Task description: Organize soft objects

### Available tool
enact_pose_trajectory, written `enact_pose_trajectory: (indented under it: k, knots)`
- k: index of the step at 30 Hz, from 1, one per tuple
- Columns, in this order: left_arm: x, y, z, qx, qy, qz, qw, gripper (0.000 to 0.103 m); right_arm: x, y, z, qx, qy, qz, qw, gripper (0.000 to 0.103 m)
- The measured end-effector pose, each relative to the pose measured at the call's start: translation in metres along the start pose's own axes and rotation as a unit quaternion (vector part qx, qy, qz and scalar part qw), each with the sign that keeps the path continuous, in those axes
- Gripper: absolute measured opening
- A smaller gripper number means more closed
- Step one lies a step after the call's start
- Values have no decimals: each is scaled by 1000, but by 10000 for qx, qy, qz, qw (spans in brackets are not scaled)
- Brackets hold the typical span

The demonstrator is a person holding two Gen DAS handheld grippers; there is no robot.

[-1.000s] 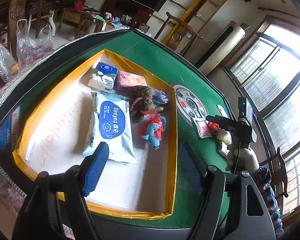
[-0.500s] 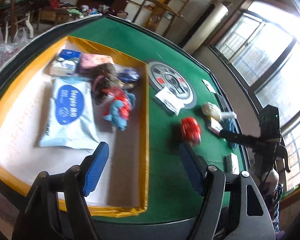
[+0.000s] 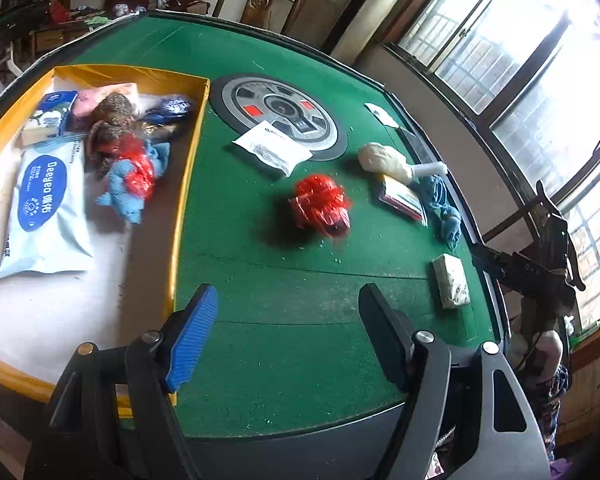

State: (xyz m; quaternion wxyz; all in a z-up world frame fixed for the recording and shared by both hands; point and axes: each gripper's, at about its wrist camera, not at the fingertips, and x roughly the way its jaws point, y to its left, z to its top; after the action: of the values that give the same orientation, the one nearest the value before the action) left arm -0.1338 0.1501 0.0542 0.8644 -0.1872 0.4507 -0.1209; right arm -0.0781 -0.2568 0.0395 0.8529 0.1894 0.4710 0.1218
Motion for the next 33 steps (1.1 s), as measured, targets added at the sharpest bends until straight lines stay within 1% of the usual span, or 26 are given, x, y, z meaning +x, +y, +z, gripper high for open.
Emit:
enact_pose_trajectory:
  k: [3, 5, 8, 10, 11, 15, 18, 19, 21, 24, 27, 30, 31, 33]
  knots:
    - [7, -7, -2, 82, 83, 52, 9999, 73, 4, -7, -15, 72, 122, 74, 9999, 61]
    - [11, -10, -1, 110, 117, 123, 9998, 72, 10, 0, -22, 10, 189, 24, 9998, 61]
    - [21, -16, 7, 172, 105, 248, 9995, 73, 25, 18, -26, -241, 229, -142, 9993, 62]
    - [30, -24, 14, 300, 92, 429, 9986, 72, 33, 26, -28, -366, 298, -265, 9985, 68]
    - [34, -27, 18, 368, 80, 467, 9982, 72, 34, 30, -29, -453, 229, -354, 9981, 69]
    - [57, -42, 30, 666, 148, 703, 9952, 72, 37, 36, -29, -665, 244, -547, 9960, 72]
    - [77, -51, 39, 791, 205, 894, 9926, 72, 37, 36, -32, -771, 215, -583, 9951, 72]
    - [84, -54, 41, 850, 196, 968, 9915, 72, 37, 35, -32, -806, 220, -571, 9949, 72]
    - [100, -62, 47, 1041, 195, 1229, 9868, 74, 35, 35, -34, -828, 227, -534, 9949, 72]
    - [120, -73, 53, 1320, 141, 1444, 9806, 75, 32, 32, -36, -819, 246, -469, 9952, 72]
    - [138, -84, 55, 1708, 102, 1816, 9684, 76, 31, 32, -37, -837, 247, -454, 9952, 72]
    - [156, -89, 55, 1876, 335, 1879, 9635, 75, 30, 34, -38, -872, 261, -494, 9946, 72]
    - [156, -91, 55, 1867, 284, 1849, 9645, 75, 29, 34, -38, -876, 267, -504, 9945, 72]
    - [155, -95, 58, 1899, 416, 1751, 9652, 75, 29, 35, -38, -882, 274, -520, 9944, 72]
